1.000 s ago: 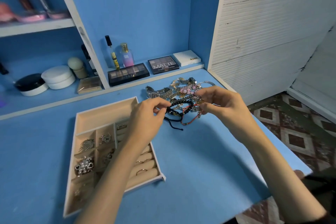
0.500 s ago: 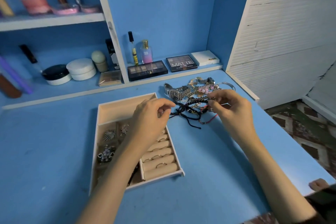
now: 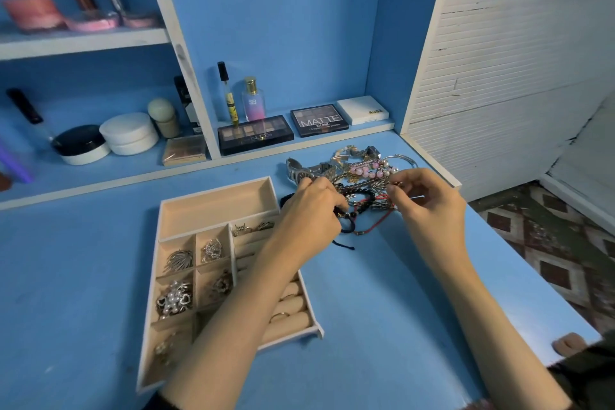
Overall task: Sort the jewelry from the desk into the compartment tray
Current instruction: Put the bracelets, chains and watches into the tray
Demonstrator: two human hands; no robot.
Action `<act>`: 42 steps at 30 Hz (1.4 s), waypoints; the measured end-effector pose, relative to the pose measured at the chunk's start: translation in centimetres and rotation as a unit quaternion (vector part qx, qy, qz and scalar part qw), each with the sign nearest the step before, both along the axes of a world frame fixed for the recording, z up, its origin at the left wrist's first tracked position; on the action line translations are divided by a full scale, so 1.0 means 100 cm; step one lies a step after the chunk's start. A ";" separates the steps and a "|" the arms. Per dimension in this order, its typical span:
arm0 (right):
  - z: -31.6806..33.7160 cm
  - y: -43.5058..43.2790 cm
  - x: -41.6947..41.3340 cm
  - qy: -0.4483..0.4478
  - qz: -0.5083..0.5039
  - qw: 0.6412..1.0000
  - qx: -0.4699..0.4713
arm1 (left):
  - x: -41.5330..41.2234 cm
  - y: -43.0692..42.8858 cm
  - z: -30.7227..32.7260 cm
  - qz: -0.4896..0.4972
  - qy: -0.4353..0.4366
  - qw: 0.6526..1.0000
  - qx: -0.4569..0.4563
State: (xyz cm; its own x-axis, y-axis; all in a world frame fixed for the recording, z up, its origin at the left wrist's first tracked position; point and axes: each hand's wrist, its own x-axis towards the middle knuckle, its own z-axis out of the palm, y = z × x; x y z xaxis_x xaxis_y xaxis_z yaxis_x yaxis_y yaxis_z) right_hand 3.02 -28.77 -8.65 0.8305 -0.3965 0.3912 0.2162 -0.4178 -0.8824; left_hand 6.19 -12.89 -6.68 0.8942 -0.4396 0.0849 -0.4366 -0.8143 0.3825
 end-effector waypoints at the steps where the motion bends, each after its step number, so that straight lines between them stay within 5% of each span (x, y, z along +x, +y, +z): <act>1: 0.000 0.000 0.000 0.000 0.001 1.000 -0.005 | -0.001 0.001 0.000 -0.004 0.006 1.000 -0.008; 12: -0.001 0.002 -0.002 -0.007 0.021 1.000 -0.018 | -0.013 0.016 -0.001 -0.030 0.042 0.997 -0.052; 25: 0.000 -0.004 -0.005 -0.012 -0.002 1.000 0.021 | -0.024 0.024 0.017 -0.041 0.092 0.995 0.021; 36: 0.002 -0.012 -0.006 -0.001 -0.042 0.996 0.076 | 0.003 -0.022 0.002 -0.014 -0.009 0.998 -0.064; 42: 0.002 -0.014 -0.005 -0.001 -0.057 0.995 0.078 | 0.010 -0.049 -0.005 -0.033 -0.047 0.998 -0.010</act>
